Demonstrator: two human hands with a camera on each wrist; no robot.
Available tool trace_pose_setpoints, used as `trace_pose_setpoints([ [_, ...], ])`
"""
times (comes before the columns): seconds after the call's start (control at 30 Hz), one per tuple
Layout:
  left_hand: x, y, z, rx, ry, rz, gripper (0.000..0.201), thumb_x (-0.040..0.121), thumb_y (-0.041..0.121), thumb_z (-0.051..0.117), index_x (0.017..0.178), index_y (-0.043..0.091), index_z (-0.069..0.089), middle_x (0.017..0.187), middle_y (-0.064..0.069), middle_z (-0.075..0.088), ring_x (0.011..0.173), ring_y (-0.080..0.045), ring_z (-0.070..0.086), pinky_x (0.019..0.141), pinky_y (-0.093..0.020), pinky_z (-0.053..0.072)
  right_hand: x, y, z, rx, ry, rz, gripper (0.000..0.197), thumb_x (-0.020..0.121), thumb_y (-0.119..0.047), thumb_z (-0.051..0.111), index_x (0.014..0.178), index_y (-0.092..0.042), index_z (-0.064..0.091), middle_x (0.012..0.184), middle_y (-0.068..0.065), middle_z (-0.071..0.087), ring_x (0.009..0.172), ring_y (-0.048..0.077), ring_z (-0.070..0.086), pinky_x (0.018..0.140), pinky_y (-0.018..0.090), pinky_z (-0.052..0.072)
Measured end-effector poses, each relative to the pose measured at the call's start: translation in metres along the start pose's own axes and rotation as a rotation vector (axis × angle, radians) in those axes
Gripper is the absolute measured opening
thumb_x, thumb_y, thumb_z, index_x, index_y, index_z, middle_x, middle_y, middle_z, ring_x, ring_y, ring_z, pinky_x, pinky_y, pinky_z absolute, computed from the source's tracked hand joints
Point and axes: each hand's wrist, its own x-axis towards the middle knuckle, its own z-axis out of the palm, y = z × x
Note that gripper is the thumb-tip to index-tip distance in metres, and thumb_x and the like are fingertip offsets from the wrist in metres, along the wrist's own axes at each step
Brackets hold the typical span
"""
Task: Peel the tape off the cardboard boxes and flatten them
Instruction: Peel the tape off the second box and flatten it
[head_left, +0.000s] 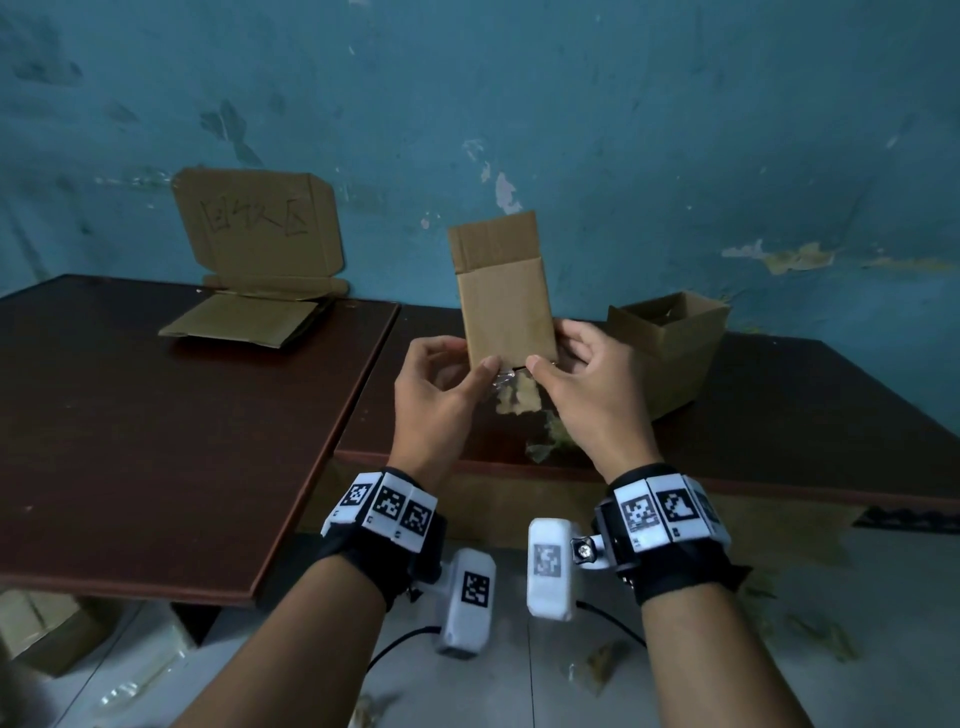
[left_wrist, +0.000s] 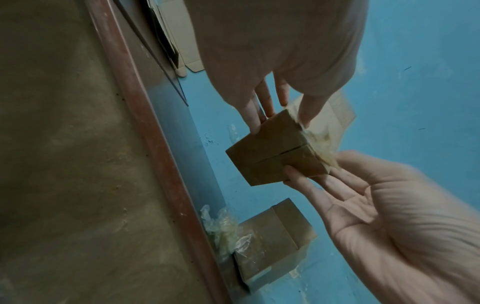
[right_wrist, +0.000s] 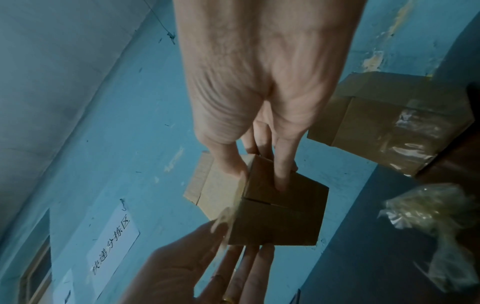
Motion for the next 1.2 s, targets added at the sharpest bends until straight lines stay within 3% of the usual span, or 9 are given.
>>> trace_pose_setpoints([
  [0.23, 0.000, -0.004, 0.000, 0.062, -0.016, 0.014, 0.049, 0.082, 0.013, 0.092, 0.122, 0.012, 0.062, 0.124, -0.006, 0.073, 0.118, -0.017, 0.073, 0.099, -0.049, 0.062, -0.004, -0.003, -0.005, 0.038, -0.028, 0.012, 0.054, 0.092, -0.003, 0.075, 0.143, -0.014, 0.060, 0.133, -0.002, 0.071, 0.118, 0.007, 0.069, 0.092, 0.019, 0.058],
  [0.33, -0.004, -0.002, 0.005, 0.033, -0.041, 0.016, 0.057, 0.082, 0.007, 0.090, 0.130, 0.009, 0.060, 0.127, -0.002, 0.072, 0.120, -0.012, 0.071, 0.104, -0.037, 0.059, -0.004, -0.003, 0.000, 0.071, 0.007, 0.005, 0.051, 0.093, 0.003, 0.071, 0.142, -0.009, 0.061, 0.133, 0.004, 0.072, 0.119, 0.010, 0.070, 0.097, 0.025, 0.060],
  [0.43, -0.003, -0.001, 0.005, 0.026, -0.052, 0.036, 0.057, 0.085, 0.004, 0.087, 0.133, 0.008, 0.058, 0.128, 0.002, 0.070, 0.119, -0.006, 0.070, 0.103, -0.028, 0.057, -0.005, -0.004, 0.003, 0.090, 0.040, -0.019, 0.047, 0.096, 0.004, 0.068, 0.141, -0.008, 0.063, 0.133, 0.005, 0.073, 0.119, 0.009, 0.071, 0.097, 0.019, 0.058],
  [0.67, 0.002, -0.002, -0.004, 0.125, -0.077, 0.022, 0.065, 0.083, 0.030, 0.091, 0.140, 0.027, 0.061, 0.130, 0.016, 0.070, 0.128, -0.001, 0.062, 0.110, -0.050, 0.054, -0.006, 0.000, 0.008, 0.132, 0.002, -0.003, 0.047, 0.091, -0.002, 0.076, 0.137, -0.008, 0.066, 0.123, 0.001, 0.077, 0.107, 0.004, 0.075, 0.091, 0.023, 0.061],
  [0.8, 0.003, 0.000, -0.005, 0.136, -0.139, 0.034, 0.082, 0.079, 0.037, 0.090, 0.152, 0.033, 0.053, 0.147, 0.006, 0.062, 0.133, -0.010, 0.061, 0.109, -0.045, 0.055, -0.007, 0.001, 0.009, 0.164, 0.021, 0.007, 0.042, 0.092, -0.006, 0.078, 0.133, -0.009, 0.067, 0.116, -0.001, 0.078, 0.103, 0.004, 0.076, 0.085, 0.021, 0.061],
  [0.87, 0.001, -0.002, -0.002, 0.145, -0.159, 0.060, 0.088, 0.083, 0.020, 0.090, 0.159, 0.031, 0.046, 0.152, -0.004, 0.056, 0.123, -0.012, 0.069, 0.101, -0.035, 0.060, -0.007, 0.001, 0.011, 0.165, 0.030, 0.009, 0.036, 0.092, -0.011, 0.080, 0.126, -0.014, 0.070, 0.108, -0.007, 0.078, 0.098, 0.004, 0.076, 0.082, 0.021, 0.062],
  [1.0, 0.001, -0.002, 0.002, 0.048, -0.128, 0.066, 0.082, 0.087, -0.008, 0.081, 0.158, 0.018, 0.049, 0.136, -0.010, 0.068, 0.099, -0.025, 0.079, 0.087, -0.037, 0.065, -0.006, 0.002, 0.014, 0.212, 0.040, 0.036, 0.021, 0.094, -0.014, 0.078, 0.111, -0.023, 0.071, 0.105, 0.000, 0.081, 0.096, 0.015, 0.079, 0.088, 0.042, 0.065],
  [1.1, 0.000, 0.004, 0.000, -0.053, -0.133, 0.033, 0.073, 0.086, -0.007, 0.082, 0.151, 0.012, 0.055, 0.112, 0.002, 0.079, 0.095, -0.030, 0.078, 0.086, -0.043, 0.065, -0.006, 0.002, 0.014, 0.255, 0.029, 0.054, 0.017, 0.097, -0.011, 0.076, 0.111, -0.018, 0.071, 0.105, 0.004, 0.081, 0.096, 0.016, 0.080, 0.086, 0.040, 0.065],
  [1.2, -0.005, 0.010, 0.003, -0.089, -0.146, 0.019, 0.069, 0.085, -0.002, 0.084, 0.147, 0.011, 0.057, 0.109, 0.009, 0.079, 0.095, -0.032, 0.079, 0.085, -0.045, 0.066, -0.006, 0.001, 0.011, 0.270, 0.033, 0.068, 0.023, 0.096, -0.006, 0.075, 0.118, -0.010, 0.071, 0.104, 0.004, 0.081, 0.094, 0.014, 0.080, 0.085, 0.035, 0.065],
])
